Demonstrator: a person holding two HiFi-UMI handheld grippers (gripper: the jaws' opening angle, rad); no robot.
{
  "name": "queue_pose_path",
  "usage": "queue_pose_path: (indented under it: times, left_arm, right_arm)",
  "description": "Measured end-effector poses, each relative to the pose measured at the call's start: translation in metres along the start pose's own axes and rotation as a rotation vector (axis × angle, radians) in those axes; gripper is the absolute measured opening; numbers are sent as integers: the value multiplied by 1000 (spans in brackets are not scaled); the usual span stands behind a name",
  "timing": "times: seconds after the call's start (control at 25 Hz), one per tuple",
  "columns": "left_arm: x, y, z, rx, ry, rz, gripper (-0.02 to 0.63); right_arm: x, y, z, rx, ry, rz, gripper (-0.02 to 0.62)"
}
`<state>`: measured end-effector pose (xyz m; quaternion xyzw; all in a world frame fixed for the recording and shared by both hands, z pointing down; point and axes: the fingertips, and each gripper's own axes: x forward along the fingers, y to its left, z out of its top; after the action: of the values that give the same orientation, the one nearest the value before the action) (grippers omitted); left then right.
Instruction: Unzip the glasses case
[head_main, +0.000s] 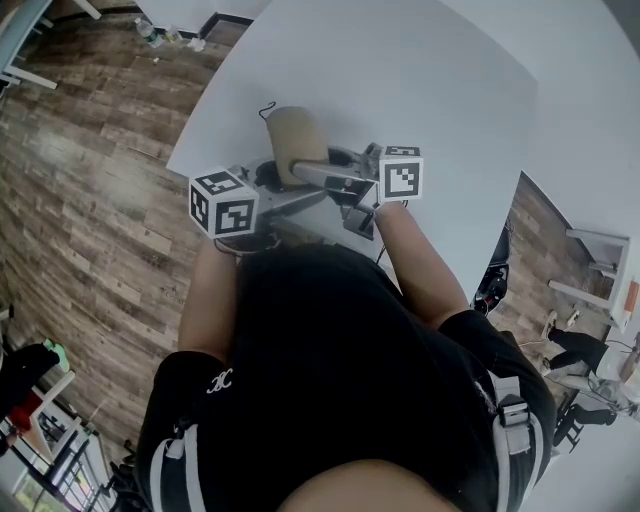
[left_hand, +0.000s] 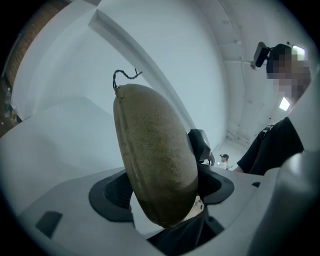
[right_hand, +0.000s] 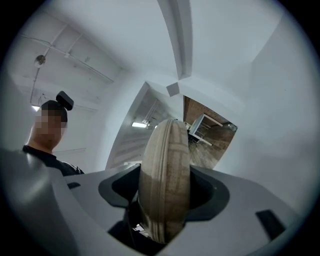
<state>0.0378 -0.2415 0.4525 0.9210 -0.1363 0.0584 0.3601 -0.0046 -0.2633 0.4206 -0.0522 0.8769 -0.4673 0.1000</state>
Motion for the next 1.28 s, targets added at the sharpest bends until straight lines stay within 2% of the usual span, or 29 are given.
queue_pose_path:
  times: [0.08, 0.24, 0.4, 0.48, 0.56, 0.8, 0.96, 1.12, 1.2, 1.28]
  left_arm:
    - [2, 2, -8, 0, 46, 11, 363]
    - [-1, 3, -15, 53, 68, 56, 362]
    - [-2, 13, -4, 19, -2, 105, 362]
    - [-3, 18, 1, 40, -24, 144, 362]
    - [-6, 17, 5, 75, -37, 161, 361]
    - [-10, 8, 11, 147, -95, 139, 356]
    - [-7, 6, 13, 208, -75, 170, 354]
    - [-10, 15, 6, 274, -29, 250, 354]
    - [-12, 19, 5, 305, -23, 308, 354]
    - [-10, 25, 6, 346, -6, 381, 353]
  right_arm:
    - [0, -3, -6, -15, 31, -20, 276]
    - [5, -2, -13, -112, 37, -69, 278]
    - [5, -8, 2, -190, -49, -167, 287]
    - [3, -11, 9, -205, -88, -201, 293]
    - [2, -10, 11, -198, -116, -194, 297]
    - [-5, 1, 16, -162, -141, -103, 296]
    - [-18, 9, 27, -168, -154, -67, 295]
    - [-34, 11, 47, -270, -207, -157, 295]
    - [-42, 13, 57, -372, -199, -250, 295]
    - [-44, 16, 64, -495, -137, -357, 295]
